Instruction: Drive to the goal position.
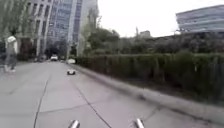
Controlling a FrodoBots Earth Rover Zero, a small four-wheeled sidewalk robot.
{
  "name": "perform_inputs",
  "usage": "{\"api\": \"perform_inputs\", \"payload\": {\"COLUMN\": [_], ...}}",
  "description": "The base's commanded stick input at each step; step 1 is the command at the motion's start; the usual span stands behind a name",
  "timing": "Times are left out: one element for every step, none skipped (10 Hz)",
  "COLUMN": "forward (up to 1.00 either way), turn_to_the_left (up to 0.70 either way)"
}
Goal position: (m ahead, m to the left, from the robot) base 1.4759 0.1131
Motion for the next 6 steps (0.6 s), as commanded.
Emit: {"api": "perform_inputs", "payload": {"forward": [0.61,0.49,0.38,0.31,0.28,0.13], "turn_to_the_left": [0.50,0.65,0.76,0.61,0.55,0.67]}}
